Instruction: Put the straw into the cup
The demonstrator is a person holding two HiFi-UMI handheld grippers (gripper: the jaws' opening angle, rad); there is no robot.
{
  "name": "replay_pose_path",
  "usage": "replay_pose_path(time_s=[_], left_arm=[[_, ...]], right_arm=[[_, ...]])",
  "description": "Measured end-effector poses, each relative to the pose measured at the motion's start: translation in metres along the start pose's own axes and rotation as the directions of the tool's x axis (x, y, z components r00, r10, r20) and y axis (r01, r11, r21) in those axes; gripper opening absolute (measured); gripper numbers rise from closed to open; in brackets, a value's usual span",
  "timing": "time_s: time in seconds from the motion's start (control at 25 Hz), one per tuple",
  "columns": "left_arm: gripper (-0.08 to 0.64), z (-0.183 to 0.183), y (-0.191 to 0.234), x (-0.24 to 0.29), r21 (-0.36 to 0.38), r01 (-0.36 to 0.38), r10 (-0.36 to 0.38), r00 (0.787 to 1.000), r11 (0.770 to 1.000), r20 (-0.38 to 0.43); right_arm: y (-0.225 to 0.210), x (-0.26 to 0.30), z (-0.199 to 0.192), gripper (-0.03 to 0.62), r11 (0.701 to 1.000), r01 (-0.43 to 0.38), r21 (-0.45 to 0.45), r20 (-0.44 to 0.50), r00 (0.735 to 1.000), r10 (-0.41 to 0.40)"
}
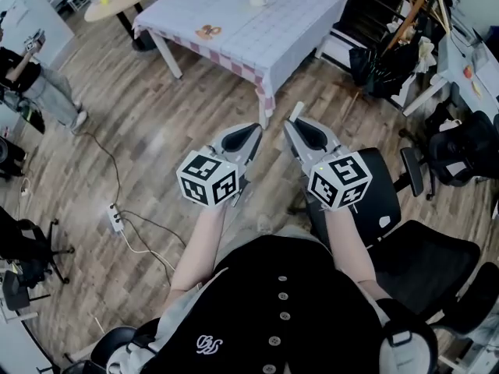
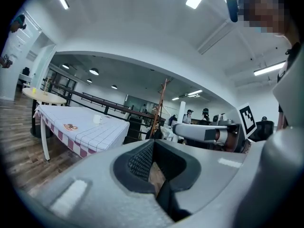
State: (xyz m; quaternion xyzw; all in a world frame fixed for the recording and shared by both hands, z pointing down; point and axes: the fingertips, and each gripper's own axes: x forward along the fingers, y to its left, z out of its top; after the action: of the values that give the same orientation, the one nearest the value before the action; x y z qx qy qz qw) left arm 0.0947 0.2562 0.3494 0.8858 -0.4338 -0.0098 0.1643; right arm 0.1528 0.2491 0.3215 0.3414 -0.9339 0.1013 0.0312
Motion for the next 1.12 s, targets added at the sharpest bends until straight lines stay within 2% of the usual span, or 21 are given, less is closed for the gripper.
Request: replay_pose_path(time_s=[0.32,0.64,0.92,1.12], left_arm=[[-0.002,0.000,0.026,0.027,-0.030,-0.020,0.020,1.000,0.999,-0.010],[-0.002,0.005,0.073,0.061,-0.045,0.005,-0.006,1.000,0.999,-0.027],[-0.002,0.024,0.143,0.106,-0.042,0.063,-0.065,0.996,0.997,-0.054],[-0.002,0.069,0.197,0.137,0.007,0.115,-0.114,0.992,0.993,-0.045]], right_arm=[[-0.028,0.027,-0.007,0.040,0.998,-0.017,0.060,-0.021,1.000,0.018],[-0.057,0.075,-0.013,0.040,0.997,0.000,0.074,-0.048,0.999,0.004],[-0.095,0.151,-0.006,0.041,0.997,0.034,0.075,-0.057,0.998,-0.029],[-0.123,0.213,0.020,0.040,0.995,0.077,0.063,-0.032,0.997,-0.075]])
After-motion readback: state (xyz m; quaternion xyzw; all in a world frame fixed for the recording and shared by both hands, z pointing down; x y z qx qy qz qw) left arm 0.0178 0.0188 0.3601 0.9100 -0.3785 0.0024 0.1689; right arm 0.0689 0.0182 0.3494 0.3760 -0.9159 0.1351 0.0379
